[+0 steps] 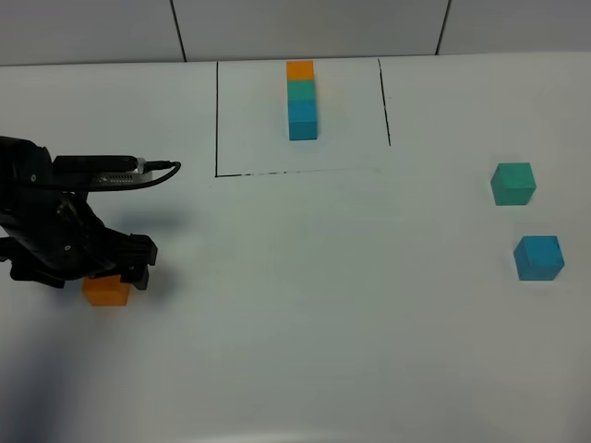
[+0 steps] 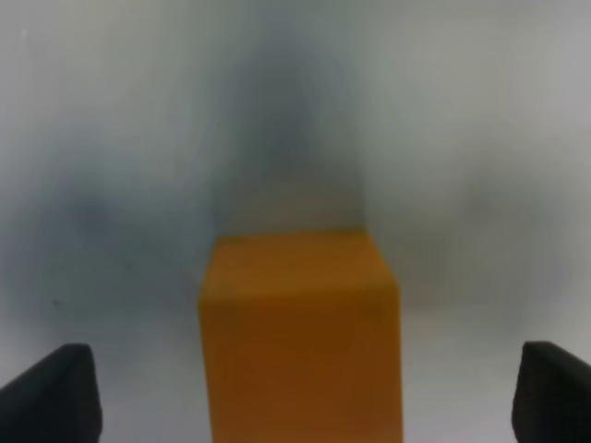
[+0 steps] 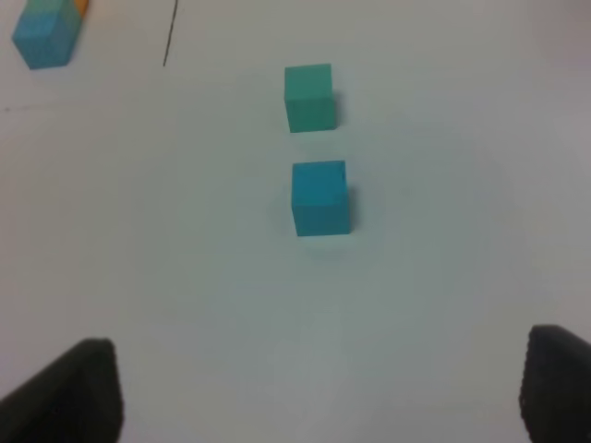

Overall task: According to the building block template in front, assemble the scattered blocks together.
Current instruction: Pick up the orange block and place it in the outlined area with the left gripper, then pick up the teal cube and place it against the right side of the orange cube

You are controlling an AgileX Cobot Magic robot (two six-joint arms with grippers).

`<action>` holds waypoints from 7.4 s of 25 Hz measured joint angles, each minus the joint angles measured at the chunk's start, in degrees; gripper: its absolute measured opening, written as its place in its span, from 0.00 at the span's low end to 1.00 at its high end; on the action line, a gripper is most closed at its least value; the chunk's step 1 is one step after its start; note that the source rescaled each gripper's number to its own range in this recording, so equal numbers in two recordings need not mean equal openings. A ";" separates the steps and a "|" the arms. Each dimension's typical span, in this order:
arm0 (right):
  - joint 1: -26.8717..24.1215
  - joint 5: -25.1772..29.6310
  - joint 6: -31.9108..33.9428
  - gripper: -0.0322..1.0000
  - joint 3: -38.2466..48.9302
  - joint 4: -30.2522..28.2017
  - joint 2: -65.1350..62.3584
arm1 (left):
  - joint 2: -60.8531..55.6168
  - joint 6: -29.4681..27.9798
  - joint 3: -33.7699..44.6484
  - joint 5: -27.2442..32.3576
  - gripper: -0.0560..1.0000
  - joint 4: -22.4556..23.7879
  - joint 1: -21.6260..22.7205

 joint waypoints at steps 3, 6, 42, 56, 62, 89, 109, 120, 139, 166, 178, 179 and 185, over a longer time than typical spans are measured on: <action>0.00 0.00 0.00 0.76 0.00 0.00 0.00 | 0.34 -0.75 0.00 -0.59 1.00 1.08 0.00; 0.00 0.00 0.00 0.76 0.00 0.00 0.00 | 0.90 -1.01 0.00 -1.17 0.99 1.08 0.00; 0.00 0.00 0.00 0.76 0.00 0.05 0.00 | 3.66 4.00 -7.88 3.20 0.05 0.56 0.00; 0.00 0.00 0.00 0.76 0.00 0.05 0.00 | 5.67 19.91 -26.30 21.00 0.05 -1.30 -8.64; 0.00 0.00 0.00 0.76 0.00 0.05 0.00 | 9.99 22.86 -31.88 22.70 0.05 -0.16 -12.28; 0.00 0.00 0.19 0.76 0.00 0.05 0.00 | 43.53 53.36 -79.30 36.49 0.05 -1.30 -21.24; 0.00 0.00 0.19 0.76 0.00 0.05 0.00 | 44.96 57.56 -79.35 36.49 0.05 -1.30 -21.41; 0.00 0.00 0.19 0.76 0.00 0.05 0.00 | 45.74 59.22 -79.35 36.49 0.05 -1.30 -21.41; 0.00 0.00 0.19 0.76 0.00 0.05 0.00 | 46.88 63.11 -79.79 36.53 0.05 -1.30 -21.41; 0.00 0.00 0.19 0.76 0.00 0.05 0.00 | 38.17 56.43 -79.85 36.60 0.82 -5.44 -21.47; 0.00 0.00 0.19 0.76 0.00 0.05 0.00 | 31.39 35.56 -79.80 36.67 0.82 -0.21 -16.79; 0.00 0.00 0.19 0.76 0.00 0.05 0.00 | 30.93 33.55 -79.80 36.67 0.82 -0.21 -15.87; 0.00 0.00 0.19 0.76 0.00 0.10 0.00 | 28.26 25.61 -76.34 36.67 0.82 -0.21 -8.40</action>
